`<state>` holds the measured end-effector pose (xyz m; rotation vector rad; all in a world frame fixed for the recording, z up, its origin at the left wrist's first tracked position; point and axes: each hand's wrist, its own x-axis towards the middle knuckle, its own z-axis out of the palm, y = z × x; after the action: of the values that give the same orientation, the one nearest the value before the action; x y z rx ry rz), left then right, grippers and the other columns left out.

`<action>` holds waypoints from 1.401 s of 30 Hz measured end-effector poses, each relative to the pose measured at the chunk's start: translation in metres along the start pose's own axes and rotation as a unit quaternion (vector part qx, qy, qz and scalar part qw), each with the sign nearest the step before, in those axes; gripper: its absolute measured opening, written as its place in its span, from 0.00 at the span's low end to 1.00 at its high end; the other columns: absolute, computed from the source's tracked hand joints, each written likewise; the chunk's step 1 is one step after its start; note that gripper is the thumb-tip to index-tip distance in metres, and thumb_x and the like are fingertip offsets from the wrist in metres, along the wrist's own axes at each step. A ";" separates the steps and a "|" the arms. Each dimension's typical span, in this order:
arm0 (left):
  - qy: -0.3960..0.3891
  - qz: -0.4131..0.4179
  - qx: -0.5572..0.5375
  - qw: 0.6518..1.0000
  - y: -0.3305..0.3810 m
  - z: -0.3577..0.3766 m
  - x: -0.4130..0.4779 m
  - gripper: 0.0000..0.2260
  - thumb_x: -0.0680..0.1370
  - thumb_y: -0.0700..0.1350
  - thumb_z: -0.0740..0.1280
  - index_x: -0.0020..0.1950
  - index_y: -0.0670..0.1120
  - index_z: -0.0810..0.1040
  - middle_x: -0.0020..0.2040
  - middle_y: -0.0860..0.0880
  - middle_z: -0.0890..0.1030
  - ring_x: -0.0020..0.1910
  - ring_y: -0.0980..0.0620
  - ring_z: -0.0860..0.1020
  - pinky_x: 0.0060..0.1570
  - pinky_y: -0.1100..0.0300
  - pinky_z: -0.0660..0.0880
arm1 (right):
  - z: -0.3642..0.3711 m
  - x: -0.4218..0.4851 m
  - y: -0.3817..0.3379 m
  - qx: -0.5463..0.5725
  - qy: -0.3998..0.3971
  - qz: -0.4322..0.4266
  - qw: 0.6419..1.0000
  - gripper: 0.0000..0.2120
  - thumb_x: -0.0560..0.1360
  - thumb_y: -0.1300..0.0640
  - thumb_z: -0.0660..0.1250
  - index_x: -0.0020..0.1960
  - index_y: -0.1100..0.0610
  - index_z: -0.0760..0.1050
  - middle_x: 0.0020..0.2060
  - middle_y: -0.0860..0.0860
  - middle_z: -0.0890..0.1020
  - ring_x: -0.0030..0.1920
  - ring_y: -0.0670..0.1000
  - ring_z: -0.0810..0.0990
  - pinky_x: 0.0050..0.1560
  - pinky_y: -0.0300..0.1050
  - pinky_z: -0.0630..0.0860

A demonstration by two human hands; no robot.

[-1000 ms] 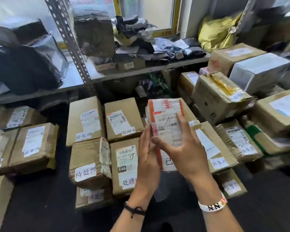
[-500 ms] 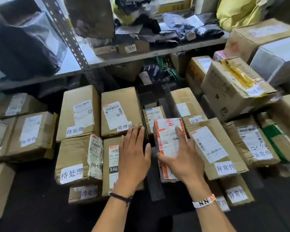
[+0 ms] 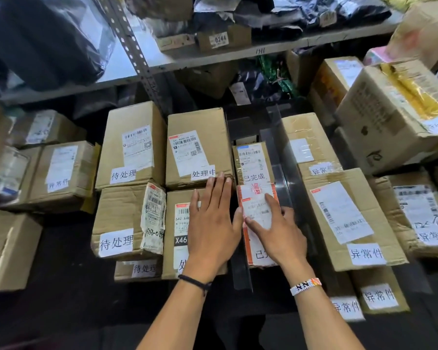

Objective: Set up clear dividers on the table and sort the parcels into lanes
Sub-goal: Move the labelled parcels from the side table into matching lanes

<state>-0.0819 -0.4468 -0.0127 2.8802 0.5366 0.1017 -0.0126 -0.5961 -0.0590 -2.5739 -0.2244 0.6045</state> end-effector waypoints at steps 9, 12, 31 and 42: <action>0.016 -0.004 -0.015 1.000 -0.003 0.006 -0.001 0.30 0.86 0.58 0.53 0.86 0.50 0.52 0.86 0.54 0.48 0.84 0.56 0.42 0.83 0.46 0.44 | 0.016 0.003 0.002 0.004 -0.031 -0.009 0.999 0.35 0.81 0.29 0.52 0.84 0.41 0.49 0.80 0.53 0.58 0.74 0.61 0.70 0.67 0.62 0.75; 0.019 -0.003 -0.015 1.000 -0.003 0.007 -0.002 0.30 0.85 0.59 0.52 0.86 0.50 0.51 0.86 0.54 0.48 0.85 0.56 0.43 0.83 0.46 0.45 | 0.017 0.002 0.003 0.026 -0.037 -0.017 0.999 0.35 0.82 0.31 0.53 0.84 0.42 0.49 0.83 0.52 0.54 0.77 0.61 0.66 0.71 0.64 0.71; 0.118 0.005 -0.076 0.990 -0.002 -0.035 -0.016 0.27 0.84 0.51 0.57 0.83 0.49 0.61 0.84 0.51 0.61 0.84 0.53 0.56 0.81 0.44 0.52 | -0.058 -0.041 -0.061 0.110 0.135 -0.189 0.966 0.28 0.81 0.33 0.51 0.79 0.37 0.65 0.83 0.39 0.58 0.81 0.46 0.58 0.78 0.57 0.52; 0.285 -0.085 -0.135 0.945 -0.085 -0.127 -0.065 0.26 0.84 0.50 0.59 0.83 0.48 0.63 0.83 0.49 0.62 0.84 0.49 0.55 0.79 0.40 0.56 | -0.054 -0.112 -0.189 0.175 0.145 -0.354 0.907 0.24 0.82 0.40 0.58 0.78 0.40 0.69 0.81 0.41 0.65 0.78 0.40 0.62 0.76 0.49 0.58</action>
<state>-0.1851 -0.3682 0.0911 2.4946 0.7902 0.9238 -0.0964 -0.4833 0.1189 -1.9927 -0.8176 -0.0180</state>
